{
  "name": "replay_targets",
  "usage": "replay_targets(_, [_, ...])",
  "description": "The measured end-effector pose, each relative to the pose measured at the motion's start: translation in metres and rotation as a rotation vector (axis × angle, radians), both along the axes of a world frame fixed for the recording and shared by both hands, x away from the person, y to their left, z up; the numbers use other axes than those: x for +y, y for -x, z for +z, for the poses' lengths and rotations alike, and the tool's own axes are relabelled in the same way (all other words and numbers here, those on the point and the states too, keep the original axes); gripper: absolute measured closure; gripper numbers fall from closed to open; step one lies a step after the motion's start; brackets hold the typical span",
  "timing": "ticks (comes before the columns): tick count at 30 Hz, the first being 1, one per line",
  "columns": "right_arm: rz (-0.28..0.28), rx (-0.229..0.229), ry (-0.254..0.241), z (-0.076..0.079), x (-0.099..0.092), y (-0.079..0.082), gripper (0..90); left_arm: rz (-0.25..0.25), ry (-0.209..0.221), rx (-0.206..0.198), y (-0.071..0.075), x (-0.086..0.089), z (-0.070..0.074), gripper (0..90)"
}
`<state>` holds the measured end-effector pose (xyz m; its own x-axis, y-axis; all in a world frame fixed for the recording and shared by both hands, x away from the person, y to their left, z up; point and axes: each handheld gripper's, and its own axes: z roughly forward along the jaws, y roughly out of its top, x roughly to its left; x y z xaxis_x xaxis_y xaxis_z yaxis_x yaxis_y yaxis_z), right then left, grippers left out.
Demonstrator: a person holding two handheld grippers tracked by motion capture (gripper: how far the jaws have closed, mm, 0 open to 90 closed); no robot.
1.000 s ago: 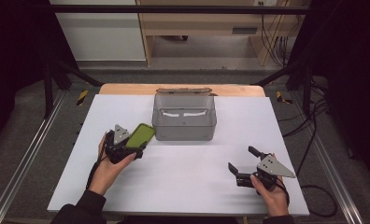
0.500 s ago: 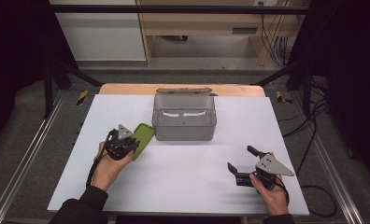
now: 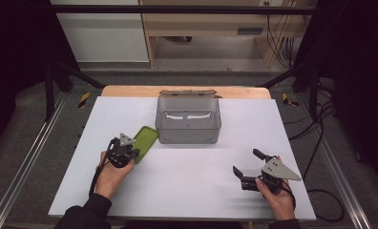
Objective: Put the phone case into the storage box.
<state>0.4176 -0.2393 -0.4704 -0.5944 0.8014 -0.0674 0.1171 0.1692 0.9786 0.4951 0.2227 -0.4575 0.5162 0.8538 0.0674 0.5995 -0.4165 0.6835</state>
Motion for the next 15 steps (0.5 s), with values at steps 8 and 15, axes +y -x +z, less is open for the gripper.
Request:
replay_targets(8, [-0.001,0.010,0.014,-0.002,0.000,-0.001,4.0,-0.007,-0.011,-0.010,-0.003,-0.005,0.002,90.0])
replay_targets(15, [0.003,0.010,0.019,-0.003,0.000,-0.001,4.0,0.005,-0.027,0.012,-0.011,-0.009,-0.002,90.0])
